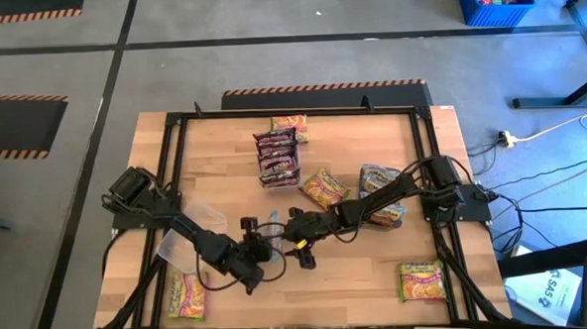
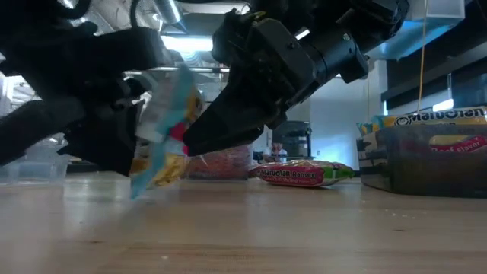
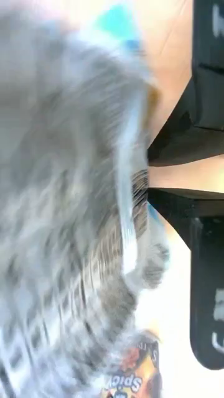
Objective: Sort Maruchan noodles
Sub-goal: Put the blue noodle pack into the black bin
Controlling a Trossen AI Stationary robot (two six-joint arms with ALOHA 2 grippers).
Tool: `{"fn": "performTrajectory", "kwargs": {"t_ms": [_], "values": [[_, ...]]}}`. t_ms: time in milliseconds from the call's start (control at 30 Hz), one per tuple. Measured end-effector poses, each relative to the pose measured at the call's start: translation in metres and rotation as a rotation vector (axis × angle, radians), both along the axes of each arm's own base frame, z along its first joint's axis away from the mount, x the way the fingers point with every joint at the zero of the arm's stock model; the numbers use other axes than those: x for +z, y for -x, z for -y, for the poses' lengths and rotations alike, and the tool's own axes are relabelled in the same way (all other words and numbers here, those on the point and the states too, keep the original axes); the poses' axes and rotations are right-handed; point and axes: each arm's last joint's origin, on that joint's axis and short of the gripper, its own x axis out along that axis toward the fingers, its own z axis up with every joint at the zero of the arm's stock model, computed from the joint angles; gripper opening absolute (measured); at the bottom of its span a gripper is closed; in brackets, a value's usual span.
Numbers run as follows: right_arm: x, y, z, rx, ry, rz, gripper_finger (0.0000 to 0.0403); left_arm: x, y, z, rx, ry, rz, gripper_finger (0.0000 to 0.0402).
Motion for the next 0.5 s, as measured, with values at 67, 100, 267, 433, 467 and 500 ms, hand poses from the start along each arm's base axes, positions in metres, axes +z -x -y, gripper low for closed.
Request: {"fn": "performTrajectory", "kwargs": {"t_ms": [67,100,267,433,467,500], "values": [[0.000,0.000,0.000,-0.004,0.003,0.000,0.0241,0.000,0.002,0.004,-0.011,0.000,0.003,0.0062],[0.000,0.000,0.000,-0.004,0.004,-0.002,0.0241,0.001,0.003,0.005,-0.016,-0.002,0.006,0.0064],[-0.001,0.000,0.000,-0.005,0.005,-0.004,0.0241,0.001,0.006,0.010,-0.028,-0.008,0.009,0.0095],[-0.001,0.000,0.000,-0.004,0.007,-0.003,0.0241,0.008,0.004,0.014,-0.036,-0.006,-0.003,0.0137],[-0.001,0.000,0.000,-0.003,0.009,-0.003,0.0241,0.010,0.002,0.015,-0.040,-0.008,-0.008,0.0144],[-0.001,0.000,0.000,-0.001,0.009,-0.002,0.0241,0.013,0.001,0.016,-0.043,-0.011,-0.014,0.0150]]}}
